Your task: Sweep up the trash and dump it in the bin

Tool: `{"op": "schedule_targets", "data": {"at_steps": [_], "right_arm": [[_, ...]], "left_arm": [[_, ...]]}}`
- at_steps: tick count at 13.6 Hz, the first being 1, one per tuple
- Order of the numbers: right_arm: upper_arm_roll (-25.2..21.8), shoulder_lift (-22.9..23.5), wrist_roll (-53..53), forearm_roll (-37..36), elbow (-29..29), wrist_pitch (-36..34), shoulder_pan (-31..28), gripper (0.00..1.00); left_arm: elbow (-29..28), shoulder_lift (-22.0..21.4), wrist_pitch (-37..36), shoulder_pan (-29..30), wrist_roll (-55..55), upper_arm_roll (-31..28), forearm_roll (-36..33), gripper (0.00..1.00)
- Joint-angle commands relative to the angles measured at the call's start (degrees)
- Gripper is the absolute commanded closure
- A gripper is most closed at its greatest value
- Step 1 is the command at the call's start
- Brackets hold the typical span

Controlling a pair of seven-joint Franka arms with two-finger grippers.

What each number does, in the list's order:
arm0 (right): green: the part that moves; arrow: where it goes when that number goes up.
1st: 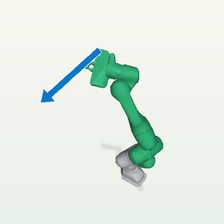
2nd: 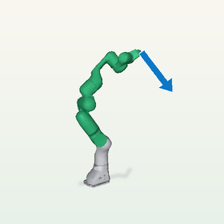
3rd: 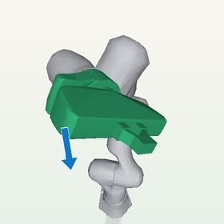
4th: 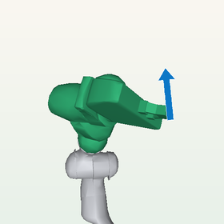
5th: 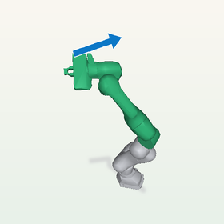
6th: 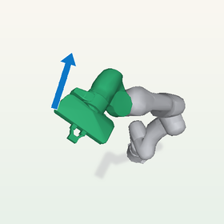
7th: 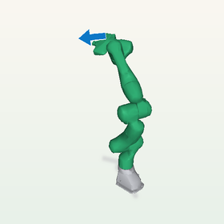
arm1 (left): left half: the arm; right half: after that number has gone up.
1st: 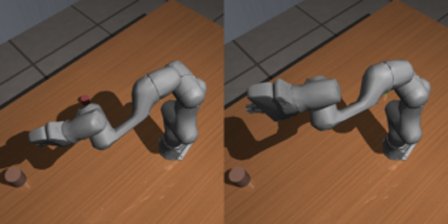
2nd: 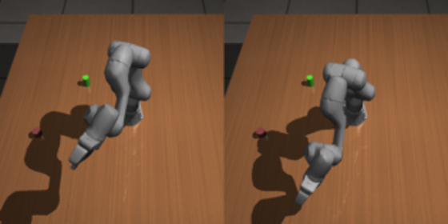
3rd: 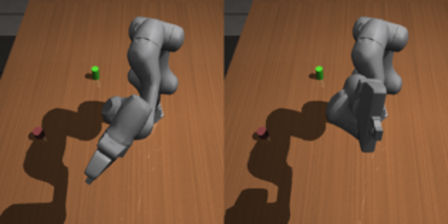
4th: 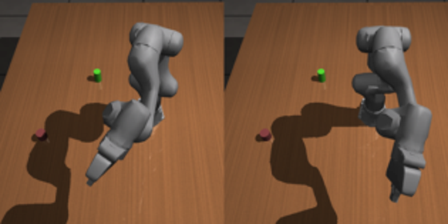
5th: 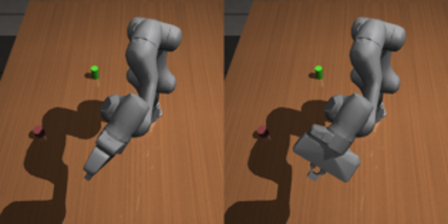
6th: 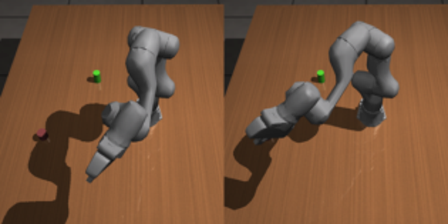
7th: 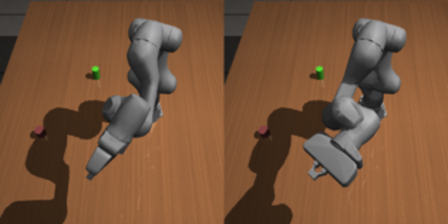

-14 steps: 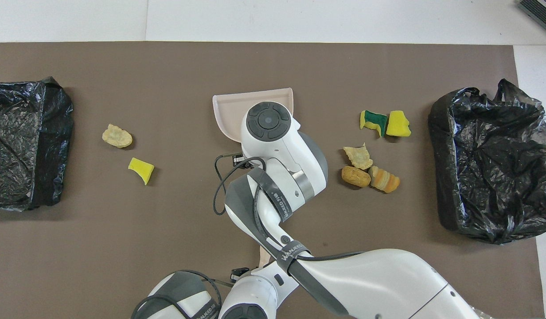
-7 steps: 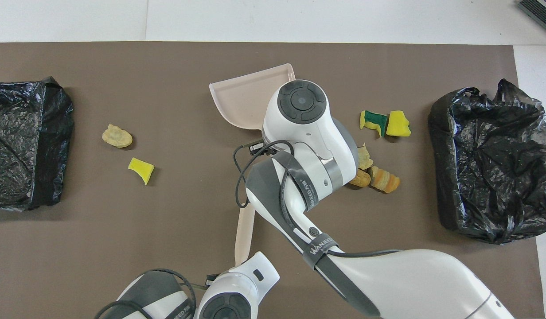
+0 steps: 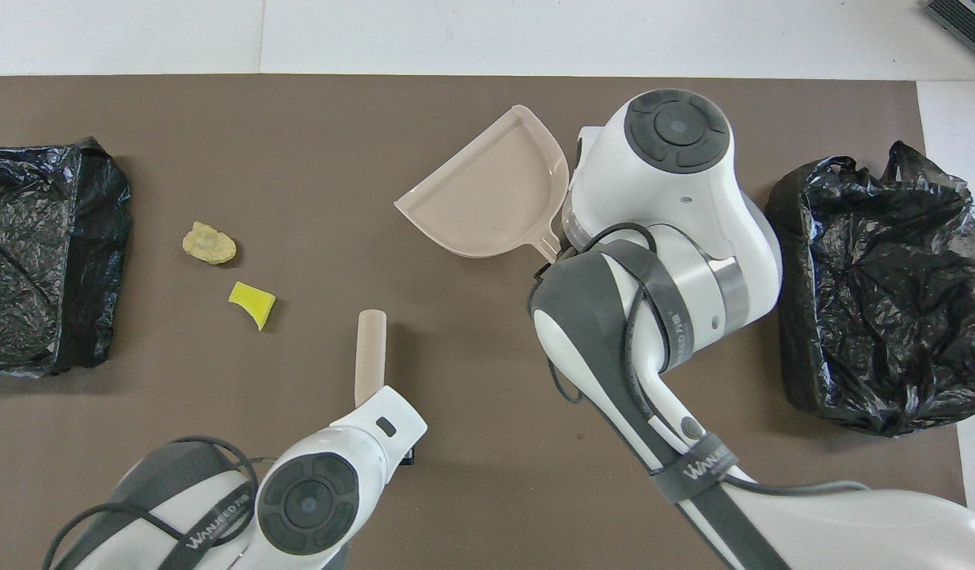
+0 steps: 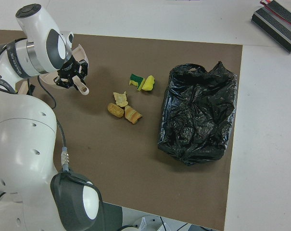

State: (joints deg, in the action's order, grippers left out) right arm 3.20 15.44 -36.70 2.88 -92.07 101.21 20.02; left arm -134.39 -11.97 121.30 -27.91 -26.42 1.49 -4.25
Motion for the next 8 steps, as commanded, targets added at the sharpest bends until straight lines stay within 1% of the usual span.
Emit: {"op": "schedule_targets", "data": {"at_steps": [1,2,4,6,8], "right_arm": [[0.5,-2.4,-15.4,-0.8,-5.9,2.6,-1.9,1.00],[0.5,-1.6,-19.0,-2.4,-5.9,3.3,-1.5,1.00],[0.7,-1.4,-22.4,-7.6,-6.1,5.5,0.3,1.00],[0.7,-0.3,-29.4,-8.1,-6.2,5.7,0.5,1.00],[0.6,-0.1,-30.9,-9.0,-7.2,5.9,1.9,1.00]], "left_arm": [[7.0,6.2,-1.3,8.3,7.6,0.7,-1.0,1.00],[8.0,7.0,-0.9,11.5,10.6,0.7,-1.0,1.00],[8.1,7.8,1.1,17.8,17.9,0.6,-1.0,1.00],[8.1,8.5,4.0,23.6,24.7,0.7,-1.0,1.00],[8.1,10.0,7.6,28.6,29.2,0.6,-1.0,1.00]]}}
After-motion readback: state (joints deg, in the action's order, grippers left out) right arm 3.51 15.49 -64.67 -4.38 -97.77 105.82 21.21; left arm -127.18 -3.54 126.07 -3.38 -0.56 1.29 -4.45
